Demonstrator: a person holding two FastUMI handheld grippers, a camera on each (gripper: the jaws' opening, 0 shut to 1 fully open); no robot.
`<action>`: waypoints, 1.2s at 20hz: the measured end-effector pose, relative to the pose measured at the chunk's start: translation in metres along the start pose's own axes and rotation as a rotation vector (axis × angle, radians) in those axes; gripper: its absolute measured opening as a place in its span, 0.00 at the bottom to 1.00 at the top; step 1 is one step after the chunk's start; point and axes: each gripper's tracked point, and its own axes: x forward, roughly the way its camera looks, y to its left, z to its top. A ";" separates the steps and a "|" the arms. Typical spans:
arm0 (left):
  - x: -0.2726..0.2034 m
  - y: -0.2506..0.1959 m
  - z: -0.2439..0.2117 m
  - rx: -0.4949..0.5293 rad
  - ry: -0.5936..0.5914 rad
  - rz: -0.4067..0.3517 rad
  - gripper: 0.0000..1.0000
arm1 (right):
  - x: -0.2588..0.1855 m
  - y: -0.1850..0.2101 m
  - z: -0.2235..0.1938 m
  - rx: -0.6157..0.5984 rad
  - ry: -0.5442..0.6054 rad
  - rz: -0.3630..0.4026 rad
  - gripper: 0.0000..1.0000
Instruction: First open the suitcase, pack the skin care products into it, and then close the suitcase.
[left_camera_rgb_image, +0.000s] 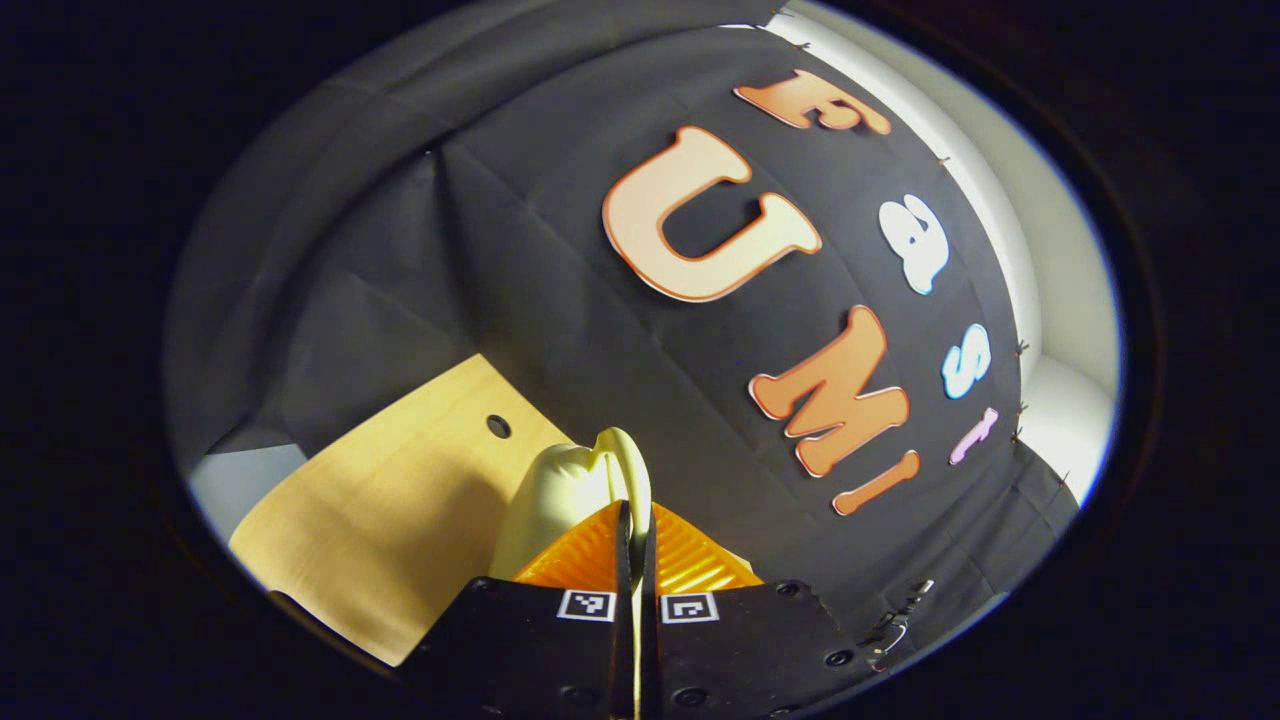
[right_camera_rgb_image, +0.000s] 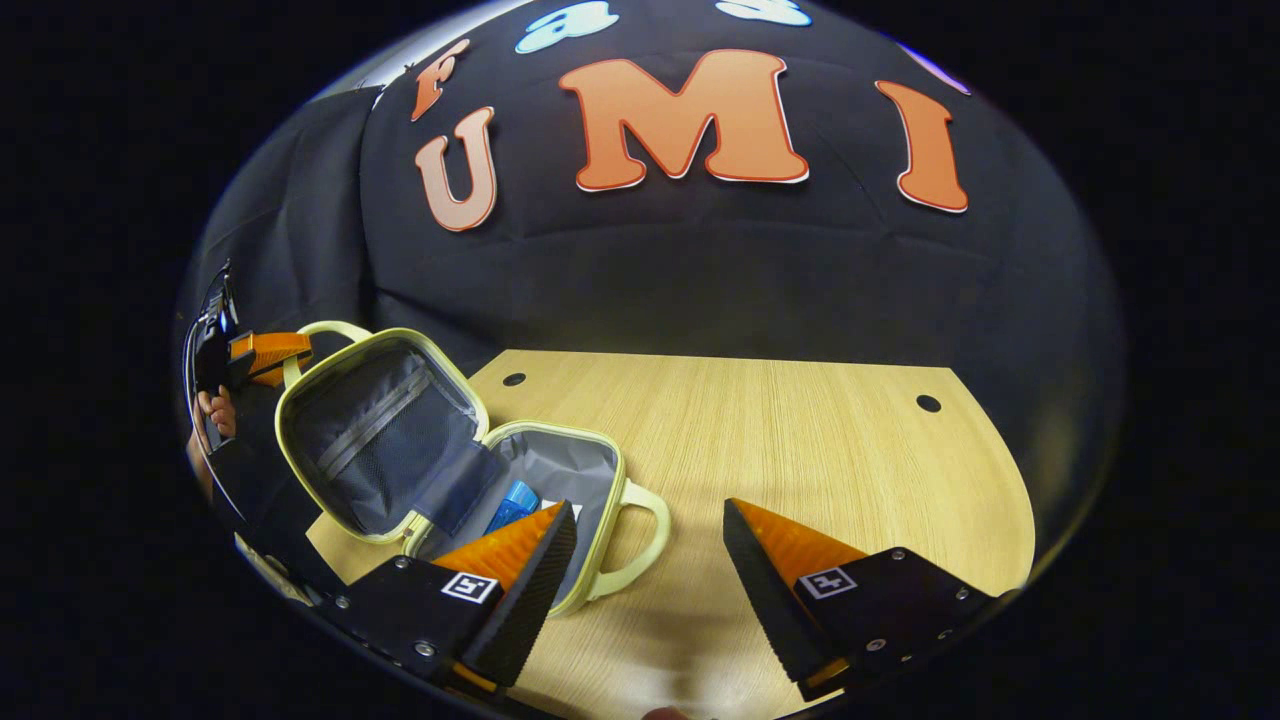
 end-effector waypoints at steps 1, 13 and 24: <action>0.003 -0.012 -0.006 0.013 0.007 -0.012 0.02 | -0.002 -0.005 0.002 0.001 -0.011 -0.002 0.94; 0.040 -0.124 -0.112 0.116 0.142 -0.116 0.02 | -0.026 -0.051 0.019 0.015 -0.091 0.000 0.94; 0.082 -0.147 -0.248 0.218 0.337 -0.054 0.03 | -0.055 -0.107 0.018 0.038 -0.131 -0.019 0.94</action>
